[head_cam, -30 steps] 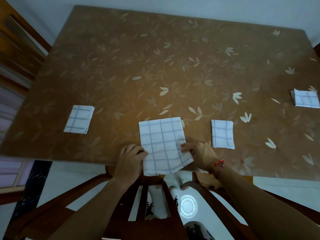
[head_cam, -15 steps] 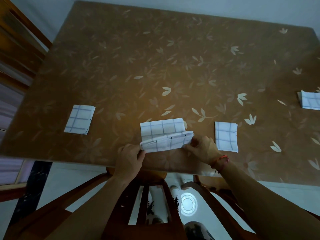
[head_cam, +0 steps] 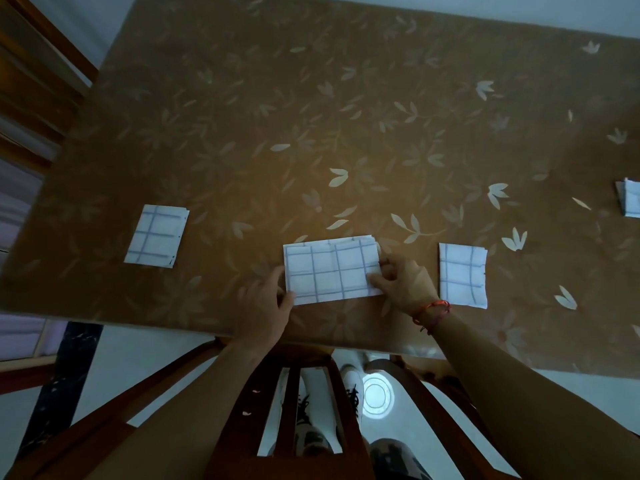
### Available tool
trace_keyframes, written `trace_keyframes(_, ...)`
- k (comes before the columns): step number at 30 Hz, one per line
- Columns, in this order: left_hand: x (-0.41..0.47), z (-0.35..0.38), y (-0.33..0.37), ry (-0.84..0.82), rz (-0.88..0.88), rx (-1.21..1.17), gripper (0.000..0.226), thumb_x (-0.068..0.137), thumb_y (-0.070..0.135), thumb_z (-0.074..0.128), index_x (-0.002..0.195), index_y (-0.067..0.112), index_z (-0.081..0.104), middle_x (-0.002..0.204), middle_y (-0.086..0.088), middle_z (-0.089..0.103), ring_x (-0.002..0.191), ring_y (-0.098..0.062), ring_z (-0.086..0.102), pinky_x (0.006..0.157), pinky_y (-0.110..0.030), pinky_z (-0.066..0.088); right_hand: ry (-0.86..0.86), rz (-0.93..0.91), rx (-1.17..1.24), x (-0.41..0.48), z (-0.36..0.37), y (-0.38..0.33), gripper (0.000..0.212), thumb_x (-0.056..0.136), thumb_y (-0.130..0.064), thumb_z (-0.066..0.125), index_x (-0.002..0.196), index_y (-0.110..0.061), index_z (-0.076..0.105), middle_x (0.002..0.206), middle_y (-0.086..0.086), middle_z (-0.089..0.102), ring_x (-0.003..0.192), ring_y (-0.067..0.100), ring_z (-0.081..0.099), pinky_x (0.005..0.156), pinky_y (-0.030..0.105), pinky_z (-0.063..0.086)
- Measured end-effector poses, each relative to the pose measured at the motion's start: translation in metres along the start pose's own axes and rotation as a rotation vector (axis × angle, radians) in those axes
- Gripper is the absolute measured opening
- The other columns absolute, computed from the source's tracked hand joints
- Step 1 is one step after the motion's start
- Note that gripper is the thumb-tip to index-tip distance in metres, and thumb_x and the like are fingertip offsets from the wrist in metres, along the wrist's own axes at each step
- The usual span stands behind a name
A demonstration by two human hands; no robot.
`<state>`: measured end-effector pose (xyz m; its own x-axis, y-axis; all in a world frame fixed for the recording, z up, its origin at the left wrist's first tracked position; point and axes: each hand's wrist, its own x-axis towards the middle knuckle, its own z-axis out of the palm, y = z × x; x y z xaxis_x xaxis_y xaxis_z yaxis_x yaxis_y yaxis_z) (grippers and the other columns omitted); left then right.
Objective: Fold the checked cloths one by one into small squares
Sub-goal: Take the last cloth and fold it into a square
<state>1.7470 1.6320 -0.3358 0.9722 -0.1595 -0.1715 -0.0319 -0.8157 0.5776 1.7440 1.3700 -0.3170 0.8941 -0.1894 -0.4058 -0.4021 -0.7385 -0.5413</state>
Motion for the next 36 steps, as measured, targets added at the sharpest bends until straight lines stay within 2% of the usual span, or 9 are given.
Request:
trace_keyframes(4,0.002,0.001,-0.001,0.028,0.052,0.147,0.039,0.089,0.028,0.064,0.126,0.018,0.055,0.090,0.003,0.065,0.093,-0.022,0.058,0.093,-0.037,0.033,0.010,0.043,-0.023,0.007,0.004,0.000,0.031,0.087,-0.036,0.065,0.114,-0.020,0.061,0.091,-0.001,0.069,0.088,0.022,0.065,0.074,0.034,0.054)
trace_keyframes(9,0.005,0.003,-0.011,0.112,0.226,0.348,0.033,0.087,0.031,0.057,0.116,0.014,0.058,0.105,-0.005,0.061,0.096,-0.026,0.055,0.077,-0.037,0.043,0.063,0.050,-0.061,0.010,0.007,0.004,0.031,0.087,-0.038,0.065,0.111,-0.022,0.056,0.081,-0.008,0.060,0.078,0.021,0.062,0.063,0.028,0.045)
trace_keyframes(11,0.007,0.001,-0.012,0.107,0.303,0.376,0.040,0.088,0.032,0.049,0.122,0.012,0.057,0.118,-0.007,0.059,0.108,-0.027,0.054,0.083,-0.038,0.045,0.103,0.039,-0.060,0.007,0.007,0.001,0.031,0.088,-0.038,0.062,0.112,-0.022,0.052,0.083,-0.006,0.060,0.078,0.024,0.063,0.061,0.027,0.043)
trace_keyframes(15,0.013,0.003,-0.014,-0.021,0.391,0.462,0.054,0.093,0.031,0.044,0.140,0.004,0.044,0.149,-0.014,0.040,0.138,-0.027,0.037,0.106,-0.046,0.038,0.266,-0.145,-0.171,-0.006,0.017,-0.010,0.036,0.090,-0.037,0.057,0.120,-0.018,0.054,0.111,0.005,0.056,0.084,0.025,0.061,0.059,0.030,0.046)
trace_keyframes(18,0.018,0.003,-0.015,-0.104,0.360,0.503,0.057,0.095,0.034,0.036,0.143,0.004,0.039,0.155,-0.014,0.031,0.144,-0.026,0.027,0.109,-0.049,0.035,0.268,-0.345,-0.278,-0.013,0.037,-0.025,0.045,0.087,-0.039,0.049,0.122,-0.012,0.059,0.113,0.010,0.054,0.096,0.025,0.055,0.074,0.039,0.053)
trace_keyframes(20,0.019,0.003,-0.015,-0.127,0.349,0.517,0.056,0.096,0.034,0.035,0.143,0.003,0.039,0.155,-0.015,0.031,0.144,-0.027,0.028,0.109,-0.050,0.035,0.227,-0.424,-0.331,-0.014,0.051,-0.035,0.051,0.086,-0.039,0.046,0.126,-0.010,0.057,0.128,0.017,0.054,0.114,0.032,0.054,0.089,0.046,0.052)
trace_keyframes(24,0.020,0.005,-0.019,-0.141,0.366,0.549,0.058,0.098,0.037,0.030,0.144,0.002,0.037,0.155,-0.017,0.030,0.145,-0.028,0.026,0.111,-0.050,0.032,0.098,-0.548,-0.448,-0.006,0.077,-0.053,0.060,0.091,-0.035,0.038,0.141,-0.003,0.044,0.150,0.025,0.035,0.140,0.038,0.033,0.111,0.052,0.036)
trace_keyframes(30,0.021,0.007,-0.023,-0.166,0.371,0.615,0.063,0.102,0.044,0.016,0.150,0.003,0.024,0.158,-0.016,0.021,0.148,-0.027,0.015,0.116,-0.048,0.024,-0.014,-0.585,-0.562,0.006,0.092,-0.053,0.063,0.099,-0.041,0.026,0.148,-0.001,0.030,0.157,0.023,0.020,0.147,0.035,0.018,0.115,0.052,0.027)
trace_keyframes(36,0.021,0.010,-0.026,-0.164,0.372,0.608,0.065,0.103,0.044,0.005,0.152,0.003,0.017,0.160,-0.015,0.015,0.149,-0.026,0.011,0.117,-0.048,0.022,-0.035,-0.550,-0.603,0.010,0.088,-0.044,0.071,0.098,-0.051,0.026,0.150,-0.003,0.027,0.159,0.020,0.018,0.148,0.032,0.016,0.119,0.048,0.022)
